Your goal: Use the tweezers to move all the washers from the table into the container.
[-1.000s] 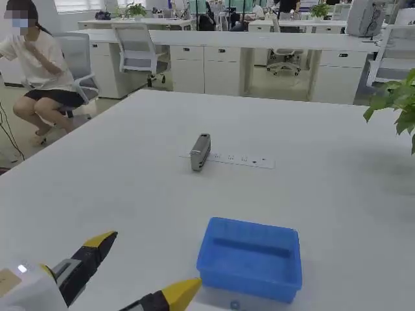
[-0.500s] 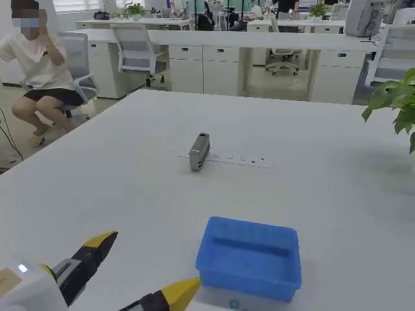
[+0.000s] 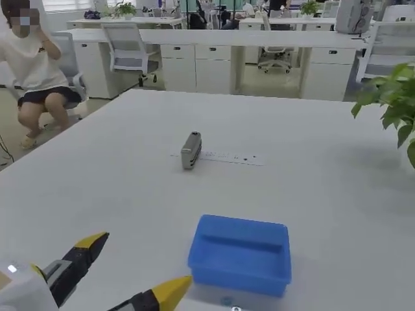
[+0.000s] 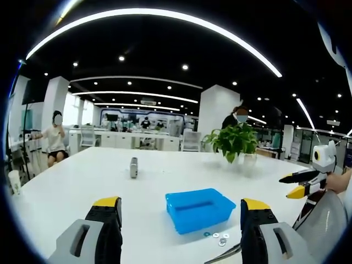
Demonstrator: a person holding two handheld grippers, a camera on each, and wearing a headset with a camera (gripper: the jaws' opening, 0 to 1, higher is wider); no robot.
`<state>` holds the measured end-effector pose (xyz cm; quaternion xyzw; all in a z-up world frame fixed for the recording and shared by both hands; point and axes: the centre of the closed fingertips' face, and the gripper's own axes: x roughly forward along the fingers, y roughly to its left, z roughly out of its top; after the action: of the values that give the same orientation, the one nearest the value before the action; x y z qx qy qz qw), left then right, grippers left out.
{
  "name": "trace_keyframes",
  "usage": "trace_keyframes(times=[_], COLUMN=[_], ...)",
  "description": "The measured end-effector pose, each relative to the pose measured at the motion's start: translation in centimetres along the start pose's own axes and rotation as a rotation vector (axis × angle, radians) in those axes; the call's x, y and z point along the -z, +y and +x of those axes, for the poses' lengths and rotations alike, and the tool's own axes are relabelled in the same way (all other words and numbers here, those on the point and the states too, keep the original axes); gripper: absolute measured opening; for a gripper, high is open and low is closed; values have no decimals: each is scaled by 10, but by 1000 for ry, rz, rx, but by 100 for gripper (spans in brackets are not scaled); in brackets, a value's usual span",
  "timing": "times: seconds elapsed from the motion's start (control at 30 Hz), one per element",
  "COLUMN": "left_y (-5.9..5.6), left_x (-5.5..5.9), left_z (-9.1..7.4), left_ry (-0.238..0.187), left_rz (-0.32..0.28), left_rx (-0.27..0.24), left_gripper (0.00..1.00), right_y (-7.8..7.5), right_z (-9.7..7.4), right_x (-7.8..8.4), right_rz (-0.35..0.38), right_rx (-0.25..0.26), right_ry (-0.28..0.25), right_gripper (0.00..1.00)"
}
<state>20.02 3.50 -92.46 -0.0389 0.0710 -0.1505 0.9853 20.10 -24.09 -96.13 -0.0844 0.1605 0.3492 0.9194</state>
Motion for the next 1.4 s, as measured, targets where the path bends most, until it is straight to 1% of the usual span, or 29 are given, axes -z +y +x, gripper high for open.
trace_keyframes(times=[0.13,0.3,0.4,0.5,0.6,0.67,0.77,0.93,0.97,1.0,1.1,1.17,1.23,1.3,1.4], left_y=[2,6,7,8,8,10,10,7,7,6,0,-1,-3,-3,-3], left_x=[-4,-4,-5,-5,-7,-7,-8,-7,-4,-3,-1,-1,0,4,4], left_z=[-2,-4,-5,-5,-6,-6,-7,-6,-3,-2,-2,-1,-1,-1,0], left_ry=[-20,-24,-28,-30,-36,-36,-43,-36,-19,-12,-5,-2,2,14,19], left_rz=[-6,-15,-17,-20,-16,-11,-13,-27,-35,-37,-29,-21,-29,-45,-51], left_rx=[-12,-34,-43,-50,-56,-65,-69,-57,-45,-33,-8,-1,10,10,18], left_gripper=[91,91,91,91,91,91,91,91,91,91,90,90,90,90,90], right_y=[4,12,10,6,6,8,10,5,4,4,2,1,-1,-3,-5], right_z=[0,2,1,-1,-1,0,1,0,1,1,0,0,0,0,0], right_x=[-3,0,-1,-1,-2,-2,-1,-2,-1,0,-1,-1,-1,0,0], right_rz=[-3,-12,-9,16,41,42,23,13,16,18,-3,-5,2,6,-1], right_rx=[-18,-48,-42,-28,-37,-44,-43,-18,-15,-13,-1,5,8,10,21], right_ry=[-7,15,15,6,2,4,13,11,15,20,9,8,7,9,10], right_gripper=[61,60,59,59,59,59,59,59,59,59,60,60,60,61,61])
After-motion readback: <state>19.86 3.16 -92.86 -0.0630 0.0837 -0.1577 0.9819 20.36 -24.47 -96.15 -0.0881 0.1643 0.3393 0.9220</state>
